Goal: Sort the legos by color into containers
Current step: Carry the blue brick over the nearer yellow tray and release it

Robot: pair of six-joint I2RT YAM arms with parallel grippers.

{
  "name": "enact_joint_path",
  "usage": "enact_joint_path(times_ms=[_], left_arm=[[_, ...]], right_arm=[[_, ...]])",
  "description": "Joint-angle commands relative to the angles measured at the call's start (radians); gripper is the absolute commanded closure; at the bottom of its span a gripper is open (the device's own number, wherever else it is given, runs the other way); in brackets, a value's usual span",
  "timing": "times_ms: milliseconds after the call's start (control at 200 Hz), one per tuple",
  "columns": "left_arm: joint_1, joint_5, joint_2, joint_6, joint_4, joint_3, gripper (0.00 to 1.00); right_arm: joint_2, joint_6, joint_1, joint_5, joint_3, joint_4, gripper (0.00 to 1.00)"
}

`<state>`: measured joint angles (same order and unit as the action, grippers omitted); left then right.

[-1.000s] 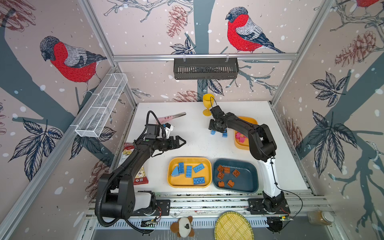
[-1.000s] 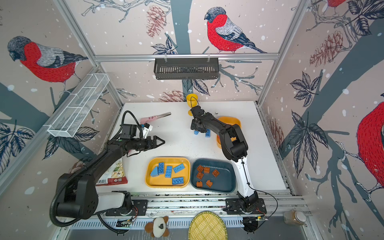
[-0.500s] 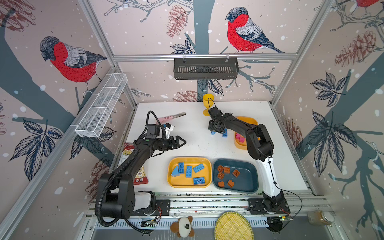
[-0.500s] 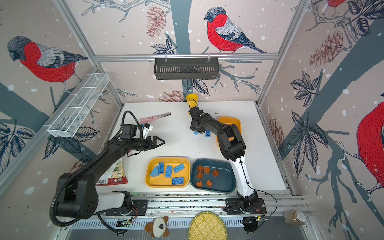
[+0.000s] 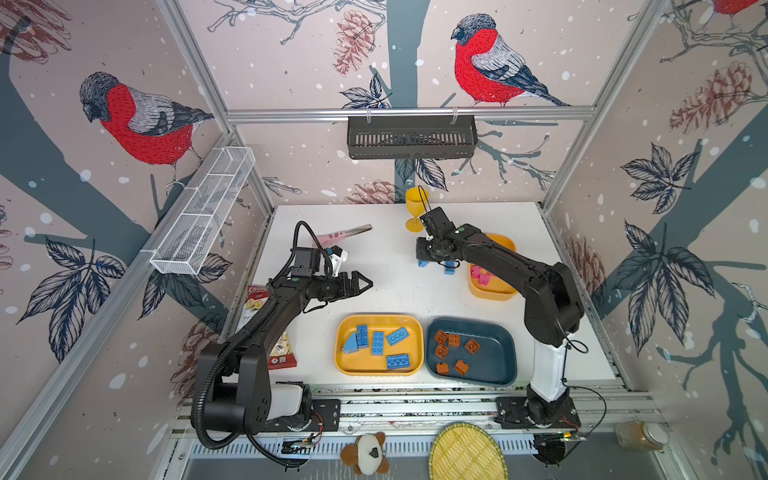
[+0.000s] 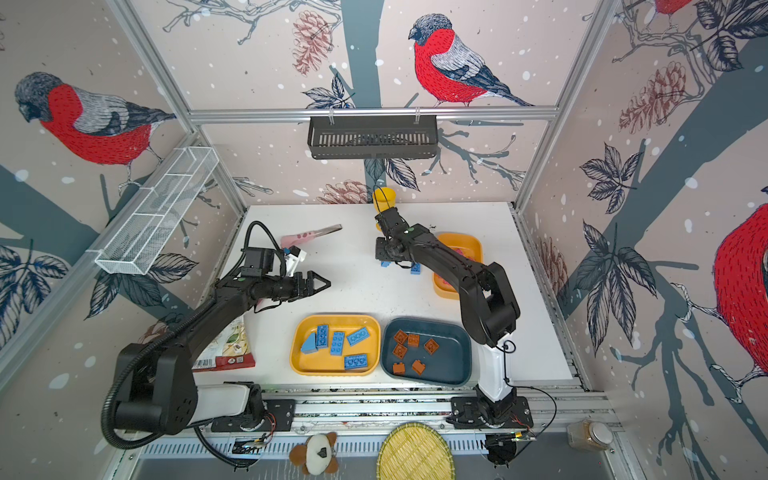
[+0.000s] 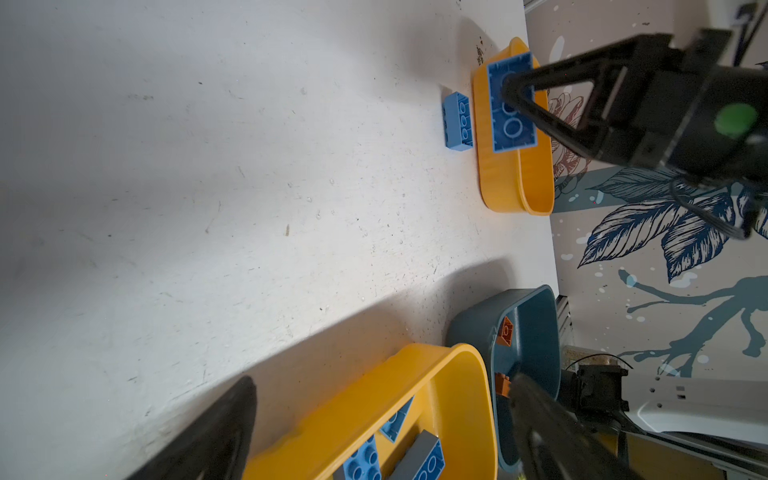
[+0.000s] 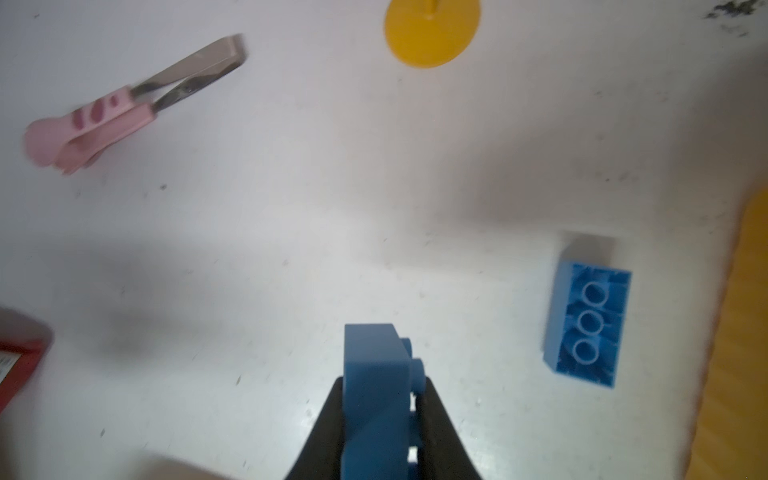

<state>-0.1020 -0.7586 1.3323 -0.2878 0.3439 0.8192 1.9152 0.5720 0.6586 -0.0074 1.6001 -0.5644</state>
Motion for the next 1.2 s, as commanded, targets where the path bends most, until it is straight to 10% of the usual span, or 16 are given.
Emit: enact_joint_path(times_ms=[0, 911, 1196], left_arm=[[0.002, -0.010, 0.010, 0.016, -0.019, 0.017, 0.06], [0.001, -0.025, 0.038, -0.007, -0.108, 0.006, 0.05], [0.001, -0.027, 0.027, -0.011, -0.108, 0.010, 0.06]], right_arm=[[-0.077, -0.034, 0.067, -0.108, -0.059, -0.030, 0.83], [-0.144, 0.248, 0.405, -0.282, -0.414, 0.147, 0.78], [-0.119, 0.225, 0.395, -0.270, -0.363, 0.116, 0.55]])
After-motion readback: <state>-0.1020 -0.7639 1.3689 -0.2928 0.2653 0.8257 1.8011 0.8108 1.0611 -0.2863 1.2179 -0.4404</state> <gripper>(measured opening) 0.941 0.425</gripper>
